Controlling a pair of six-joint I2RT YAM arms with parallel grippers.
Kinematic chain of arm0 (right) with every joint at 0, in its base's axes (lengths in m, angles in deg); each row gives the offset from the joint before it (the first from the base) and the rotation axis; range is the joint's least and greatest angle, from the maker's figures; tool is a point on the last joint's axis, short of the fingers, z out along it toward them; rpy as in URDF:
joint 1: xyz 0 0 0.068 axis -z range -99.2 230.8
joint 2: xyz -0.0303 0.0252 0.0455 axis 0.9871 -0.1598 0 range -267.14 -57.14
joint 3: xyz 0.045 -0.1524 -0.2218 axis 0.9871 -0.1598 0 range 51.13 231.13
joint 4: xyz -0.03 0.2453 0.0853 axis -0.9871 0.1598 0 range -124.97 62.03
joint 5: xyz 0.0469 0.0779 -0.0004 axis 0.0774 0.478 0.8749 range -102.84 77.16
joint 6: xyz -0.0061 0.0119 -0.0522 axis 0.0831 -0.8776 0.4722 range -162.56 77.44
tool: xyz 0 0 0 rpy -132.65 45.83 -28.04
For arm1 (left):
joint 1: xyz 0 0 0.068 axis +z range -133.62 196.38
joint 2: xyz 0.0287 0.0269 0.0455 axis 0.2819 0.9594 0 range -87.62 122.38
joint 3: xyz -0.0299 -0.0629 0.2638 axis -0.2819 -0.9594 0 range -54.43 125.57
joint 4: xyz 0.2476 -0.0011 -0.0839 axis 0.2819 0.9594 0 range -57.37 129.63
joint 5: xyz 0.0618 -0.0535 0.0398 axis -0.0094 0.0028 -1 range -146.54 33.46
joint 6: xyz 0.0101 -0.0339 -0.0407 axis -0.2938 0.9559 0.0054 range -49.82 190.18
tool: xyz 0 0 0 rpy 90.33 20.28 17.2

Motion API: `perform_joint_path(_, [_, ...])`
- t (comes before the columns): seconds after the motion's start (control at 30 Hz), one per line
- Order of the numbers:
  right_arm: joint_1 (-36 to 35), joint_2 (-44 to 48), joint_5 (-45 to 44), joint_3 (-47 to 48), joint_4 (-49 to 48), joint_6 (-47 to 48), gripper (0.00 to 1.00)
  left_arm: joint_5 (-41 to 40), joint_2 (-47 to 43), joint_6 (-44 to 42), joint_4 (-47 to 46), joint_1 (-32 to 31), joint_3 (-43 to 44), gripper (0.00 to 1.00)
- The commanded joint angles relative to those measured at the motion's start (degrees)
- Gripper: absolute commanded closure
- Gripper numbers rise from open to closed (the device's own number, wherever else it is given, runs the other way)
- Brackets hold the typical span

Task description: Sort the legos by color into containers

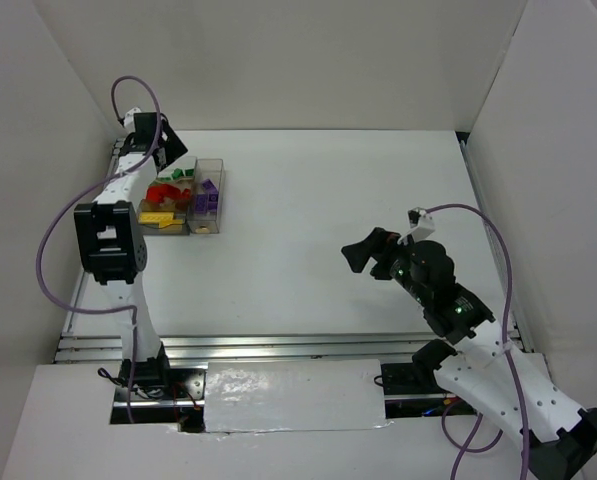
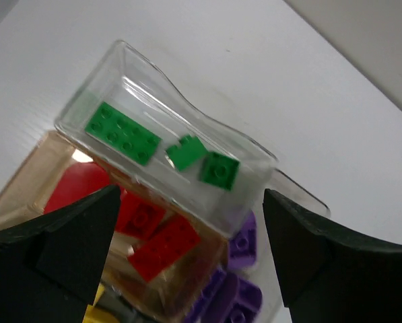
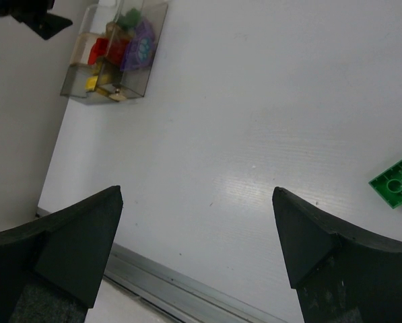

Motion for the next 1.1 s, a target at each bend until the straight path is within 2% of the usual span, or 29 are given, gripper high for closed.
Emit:
perform_joint_path(0.0, [0.2, 3.8, -6.0, 3.9, 0.7, -0.5, 0.00, 9.8, -13.8, -0.5, -11.1, -3.4, -9.1, 0.01])
perform_joint_path(0.07, [0.3, 5.2, -11.8, 5.3, 4.3, -1.9, 0.00, 16.0, -16.7, -2.7, -15.2, -7.8, -12.8, 0.00])
perform_joint_path(0.1, [0.3, 6.7, -13.8, 7.1, 6.1, -3.3, 0.00, 16.8, -17.9, -6.0, -14.6, -14.1, -13.6, 0.01])
perform_joint_path(0.13, [0.3, 7.4, -17.4, 8.3, 9.6, -3.7, 0.00, 16.3, -18.0, -7.9, -13.4, -17.5, -13.5, 0.01])
perform_joint_path(0.17, [0.4, 8.1, -19.2, 9.3, 11.4, -4.2, 0.00, 15.0, -17.6, -9.3, -12.1, -21.5, -13.5, 0.00])
perform_joint_path(0.2, [0.4, 8.8, -20.7, 11.3, 13.3, -4.6, 0.00, 14.1, -16.8, -12.3, -11.3, -28.8, -13.7, 0.01])
perform_joint_path(0.27, [0.4, 10.9, -23.9, 13.2, 17.9, -4.5, 0.00, 12.8, -15.3, -14.4, -12.8, -36.0, -15.5, 0.01])
perform_joint_path(0.3, [0.4, 12.4, -24.4, 14.8, 20.2, -4.2, 0.00, 8.7, -12.9, -14.5, -12.9, -42.4, -15.1, 0.00])
perform_joint_path(0.4, [0.4, 15.0, -25.7, 17.7, 23.6, -3.5, 0.00, 2.4, -7.0, -13.8, -11.9, -52.2, -10.7, 0.00])
perform_joint_path(0.47, [0.2, 16.6, -26.0, 19.3, 24.8, -3.5, 0.00, 1.6, -3.1, -12.4, -12.4, -55.9, -7.4, 0.00])
perform_joint_path(0.6, [0.2, 18.7, -26.2, 20.8, 27.9, -3.6, 0.00, 4.2, 3.8, -10.5, -10.4, -59.6, -1.2, 0.00])
perform_joint_path(0.77, [0.3, 20.2, -25.7, 20.5, 29.1, -2.7, 0.00, 1.6, 8.8, -11.5, -9.6, -63.7, 2.1, 0.00])
perform_joint_path(1.07, [0.3, 21.8, -22.7, 19.1, 27.9, -0.6, 0.00, 3.0, 16.0, -11.6, -5.1, -64.0, 9.3, 0.03])
